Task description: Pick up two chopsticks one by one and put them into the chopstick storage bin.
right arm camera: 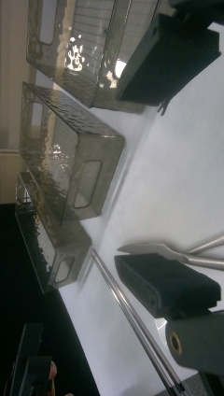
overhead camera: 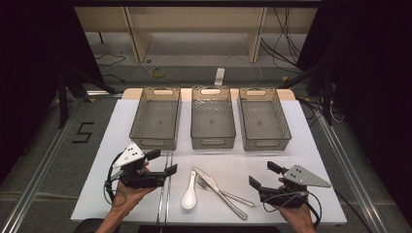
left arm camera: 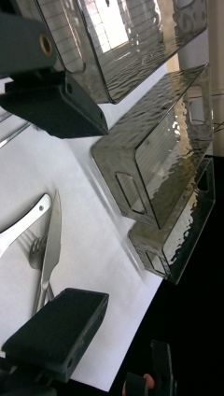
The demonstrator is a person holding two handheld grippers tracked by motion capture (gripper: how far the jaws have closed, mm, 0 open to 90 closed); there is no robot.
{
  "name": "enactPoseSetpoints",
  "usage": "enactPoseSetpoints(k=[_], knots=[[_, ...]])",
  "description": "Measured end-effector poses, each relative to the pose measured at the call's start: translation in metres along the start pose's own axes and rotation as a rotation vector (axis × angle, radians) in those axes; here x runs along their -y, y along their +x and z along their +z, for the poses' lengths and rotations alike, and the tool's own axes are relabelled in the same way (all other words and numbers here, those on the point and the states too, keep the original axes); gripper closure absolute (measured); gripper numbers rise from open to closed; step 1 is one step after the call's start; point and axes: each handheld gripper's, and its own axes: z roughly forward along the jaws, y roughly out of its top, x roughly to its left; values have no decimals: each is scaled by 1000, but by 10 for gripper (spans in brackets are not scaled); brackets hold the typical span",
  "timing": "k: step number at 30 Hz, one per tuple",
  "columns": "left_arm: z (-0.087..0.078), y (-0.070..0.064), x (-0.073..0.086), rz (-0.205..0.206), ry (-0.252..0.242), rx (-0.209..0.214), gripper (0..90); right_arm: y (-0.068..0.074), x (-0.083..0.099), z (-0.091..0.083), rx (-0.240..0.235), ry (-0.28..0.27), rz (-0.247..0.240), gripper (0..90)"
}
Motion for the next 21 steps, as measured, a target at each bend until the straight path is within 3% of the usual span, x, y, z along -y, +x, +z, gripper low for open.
enactPoseSetpoints(k=[12, 14, 17, 19, 20, 21], knots=[[1, -3, -4, -14, 65, -36, 161, 1, 0, 1, 2, 16, -3, 185], [2, -3, -6, 2, 112, -71, 161, 1, 0, 2, 3, 20, -5, 185], [2, -3, -8, 6, 142, -92, 175, 1, 0, 2, 4, 27, -8, 186], [4, -3, -11, 9, 225, -117, 190, 2, 0, 2, 4, 28, -11, 186], [4, -3, -11, 9, 225, -117, 201, 2, 0, 3, 4, 29, -11, 185], [7, -4, -12, 10, 296, -139, 208, 2, 0, 3, 4, 30, -11, 186]])
